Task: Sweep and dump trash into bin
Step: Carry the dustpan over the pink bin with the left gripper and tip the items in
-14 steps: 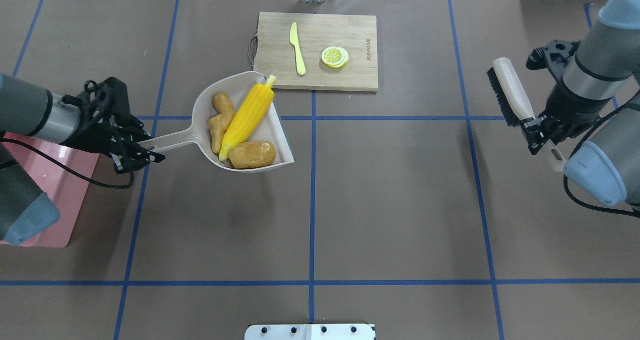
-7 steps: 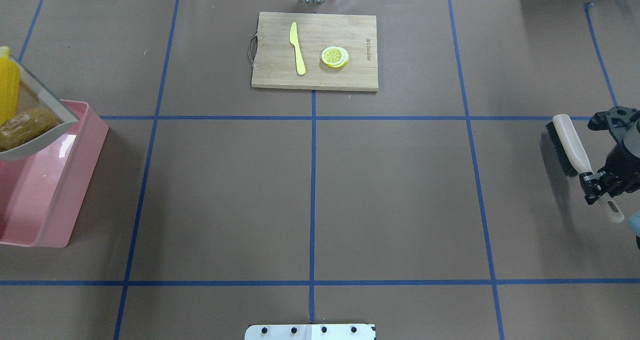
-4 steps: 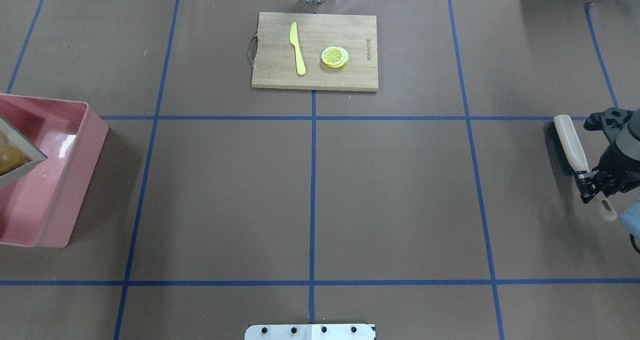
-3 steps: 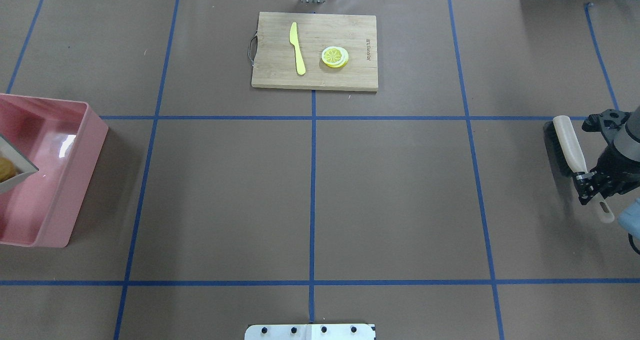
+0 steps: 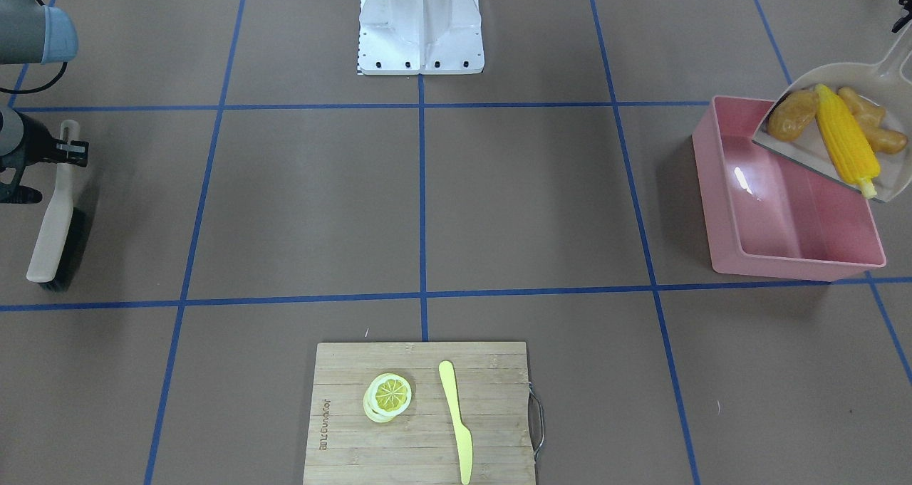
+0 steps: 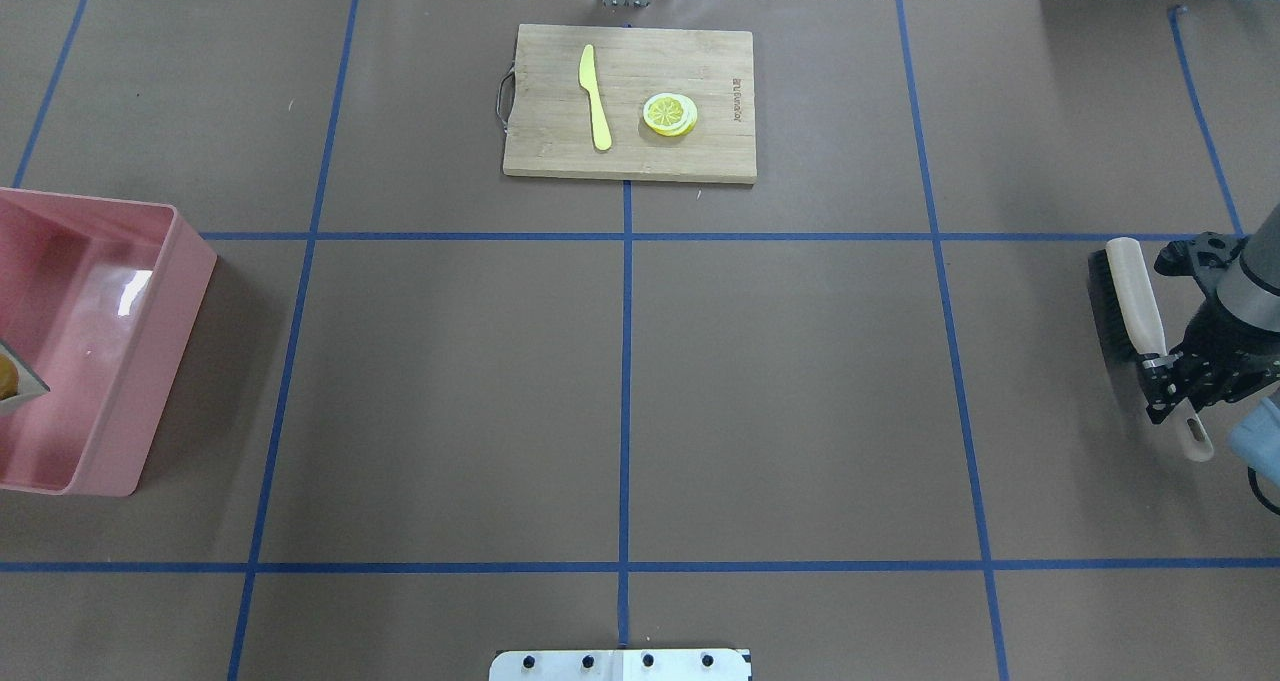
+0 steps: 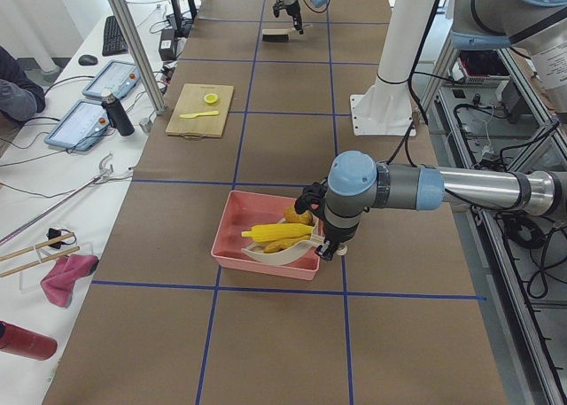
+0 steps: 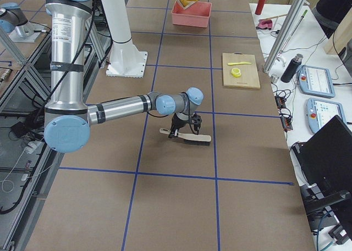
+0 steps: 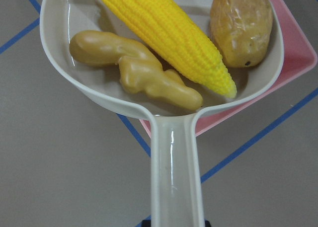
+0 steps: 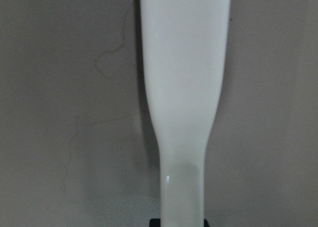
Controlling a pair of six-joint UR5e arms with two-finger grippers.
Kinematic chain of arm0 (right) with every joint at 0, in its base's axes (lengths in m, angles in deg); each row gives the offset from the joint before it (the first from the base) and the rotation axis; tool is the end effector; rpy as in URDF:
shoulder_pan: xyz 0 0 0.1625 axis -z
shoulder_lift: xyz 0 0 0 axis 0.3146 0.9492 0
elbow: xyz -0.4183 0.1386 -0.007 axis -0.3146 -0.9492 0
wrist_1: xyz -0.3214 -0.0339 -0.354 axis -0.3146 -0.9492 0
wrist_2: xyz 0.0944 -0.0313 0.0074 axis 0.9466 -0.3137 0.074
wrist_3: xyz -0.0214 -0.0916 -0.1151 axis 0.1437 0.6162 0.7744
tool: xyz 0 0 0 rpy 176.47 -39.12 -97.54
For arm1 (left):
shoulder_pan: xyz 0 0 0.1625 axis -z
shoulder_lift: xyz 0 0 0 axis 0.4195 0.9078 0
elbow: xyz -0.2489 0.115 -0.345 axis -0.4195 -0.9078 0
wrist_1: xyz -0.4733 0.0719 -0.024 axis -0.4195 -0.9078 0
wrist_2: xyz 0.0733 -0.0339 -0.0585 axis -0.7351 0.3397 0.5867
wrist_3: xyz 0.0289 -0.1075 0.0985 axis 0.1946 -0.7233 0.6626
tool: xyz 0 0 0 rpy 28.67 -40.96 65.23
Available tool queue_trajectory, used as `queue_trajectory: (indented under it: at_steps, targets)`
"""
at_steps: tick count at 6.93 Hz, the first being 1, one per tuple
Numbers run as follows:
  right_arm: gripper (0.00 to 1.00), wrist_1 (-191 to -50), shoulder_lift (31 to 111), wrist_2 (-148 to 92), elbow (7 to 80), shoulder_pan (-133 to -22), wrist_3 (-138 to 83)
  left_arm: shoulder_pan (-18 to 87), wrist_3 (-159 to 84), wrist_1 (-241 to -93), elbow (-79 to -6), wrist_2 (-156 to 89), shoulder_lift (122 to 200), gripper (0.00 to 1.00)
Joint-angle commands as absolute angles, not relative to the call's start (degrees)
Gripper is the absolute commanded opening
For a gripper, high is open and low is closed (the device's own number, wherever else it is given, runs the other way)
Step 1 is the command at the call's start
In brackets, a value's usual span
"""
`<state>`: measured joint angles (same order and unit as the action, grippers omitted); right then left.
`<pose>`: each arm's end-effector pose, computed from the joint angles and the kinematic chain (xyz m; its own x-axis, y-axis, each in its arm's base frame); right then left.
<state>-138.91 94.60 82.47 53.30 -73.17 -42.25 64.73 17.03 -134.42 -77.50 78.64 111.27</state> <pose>-0.2818 -0.4541 0.6314 0.7818 0.0307 0.6228 0.1982 0.9347 -0.2950 -0.0282 -0.3343 0.6061 0.5527 0.6346 -0.5401 -0.4690 0.7726 0.4279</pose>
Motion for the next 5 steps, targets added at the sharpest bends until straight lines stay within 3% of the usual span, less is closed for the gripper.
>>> queue_trajectory:
  at_steps: [1,3,4,5]
  targets:
    - [0.0,-138.91,93.98,84.5,51.72,-73.09,-42.16,64.85,23.14,-123.71,-80.56,75.1,115.14,0.0]
    - [0.02,-138.91,93.63,85.63,51.63,-73.09,-41.99,65.02,30.5,-117.81,-81.02,71.23,117.09,0.0]
    - [0.2,-138.91,93.54,85.73,51.72,-73.09,-41.81,65.2,32.36,-116.92,-80.93,71.22,117.44,0.0]
    - [0.57,-138.91,93.45,85.56,51.29,-73.09,-41.72,68.16,36.38,-115.87,-80.32,71.65,117.88,0.0]
